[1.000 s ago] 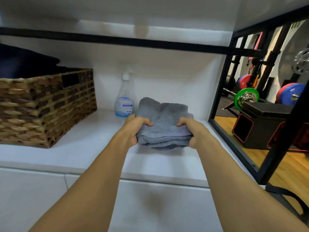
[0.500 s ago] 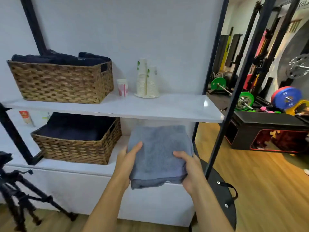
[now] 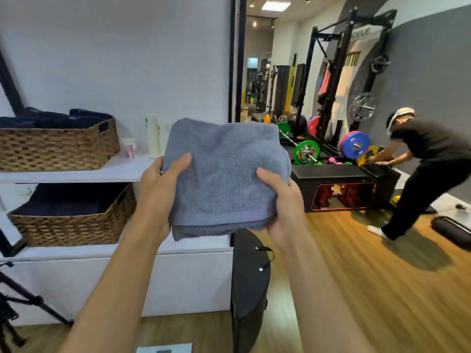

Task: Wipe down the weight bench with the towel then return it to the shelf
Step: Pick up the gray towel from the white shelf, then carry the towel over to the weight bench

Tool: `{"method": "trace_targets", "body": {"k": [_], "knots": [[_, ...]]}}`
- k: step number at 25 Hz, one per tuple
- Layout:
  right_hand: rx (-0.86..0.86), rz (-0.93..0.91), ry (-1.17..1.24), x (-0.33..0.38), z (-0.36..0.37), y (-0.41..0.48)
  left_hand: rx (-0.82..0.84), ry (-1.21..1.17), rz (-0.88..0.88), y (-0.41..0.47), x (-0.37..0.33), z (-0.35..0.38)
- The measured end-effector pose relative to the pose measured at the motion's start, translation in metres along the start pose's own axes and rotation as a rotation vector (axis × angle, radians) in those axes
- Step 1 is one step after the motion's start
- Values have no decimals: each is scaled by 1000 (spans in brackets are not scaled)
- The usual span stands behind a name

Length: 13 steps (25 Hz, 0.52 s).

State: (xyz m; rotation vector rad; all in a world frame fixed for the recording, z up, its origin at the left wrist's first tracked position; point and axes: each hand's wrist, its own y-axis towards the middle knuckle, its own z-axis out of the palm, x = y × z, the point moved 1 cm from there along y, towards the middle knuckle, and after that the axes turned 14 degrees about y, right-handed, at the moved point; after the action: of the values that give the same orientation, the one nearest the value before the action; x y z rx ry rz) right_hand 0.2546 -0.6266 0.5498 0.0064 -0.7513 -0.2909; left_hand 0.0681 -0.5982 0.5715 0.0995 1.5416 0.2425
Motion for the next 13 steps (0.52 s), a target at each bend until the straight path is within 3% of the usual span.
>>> {"method": "trace_targets", "body": {"k": [6,13], "knots": [[-95,-127,-45,120,-82,16,147,-23,30,-6,-17,149],[-167,-237,-141,209,-184,185,237,-105,42,122,33,342]]}}
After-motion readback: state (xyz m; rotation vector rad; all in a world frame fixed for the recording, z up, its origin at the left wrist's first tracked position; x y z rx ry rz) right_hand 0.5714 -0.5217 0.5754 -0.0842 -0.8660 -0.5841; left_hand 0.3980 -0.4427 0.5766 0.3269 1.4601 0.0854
